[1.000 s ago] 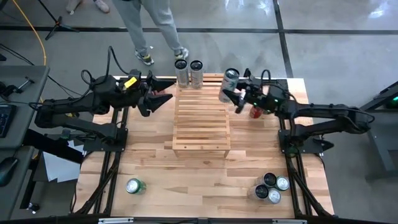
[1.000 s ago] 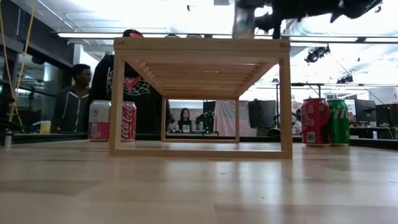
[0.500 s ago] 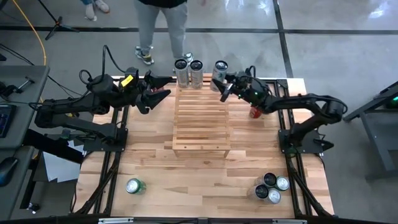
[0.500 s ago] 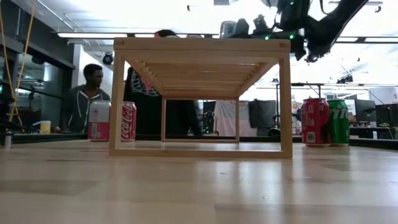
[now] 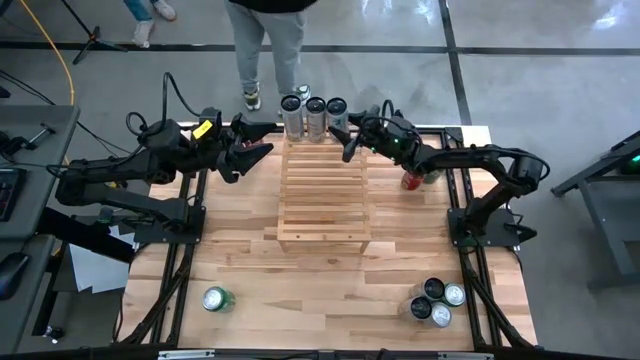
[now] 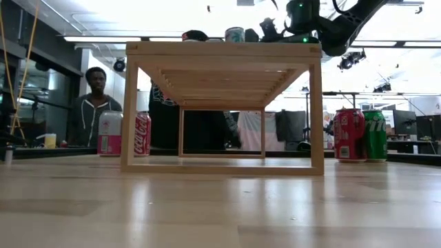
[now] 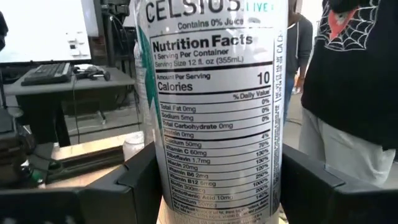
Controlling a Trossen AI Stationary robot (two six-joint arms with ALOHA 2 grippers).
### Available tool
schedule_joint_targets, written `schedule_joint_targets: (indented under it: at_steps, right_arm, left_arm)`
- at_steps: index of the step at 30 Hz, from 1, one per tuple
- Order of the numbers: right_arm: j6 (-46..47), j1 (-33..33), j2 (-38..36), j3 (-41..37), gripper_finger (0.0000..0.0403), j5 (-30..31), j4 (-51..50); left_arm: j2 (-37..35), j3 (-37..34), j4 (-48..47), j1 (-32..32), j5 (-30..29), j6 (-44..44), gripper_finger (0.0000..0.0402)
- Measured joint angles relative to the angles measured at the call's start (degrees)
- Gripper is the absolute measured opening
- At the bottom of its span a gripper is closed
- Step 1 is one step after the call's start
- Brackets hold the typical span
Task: Place canned beverage on shelf
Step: Put the left white pink soda can on the shelf
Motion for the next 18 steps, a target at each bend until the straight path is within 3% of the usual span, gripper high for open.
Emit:
schedule_joint_targets:
  at_steps: [10,18]
  right_arm:
    - [1.1,0.1,-1.1,-0.1,0.0236,-3.0,-1.8]
    - [2.6,2.1,-7.7,-0.1,0.0236,-5.7,-6.9]
  left_arm:
    - [0.0,0.0,-0.1,0.0,0.0,0.0,0.0381]
    - [0.0,0.0,-0.1,0.0,0.0,0.2,0.0381]
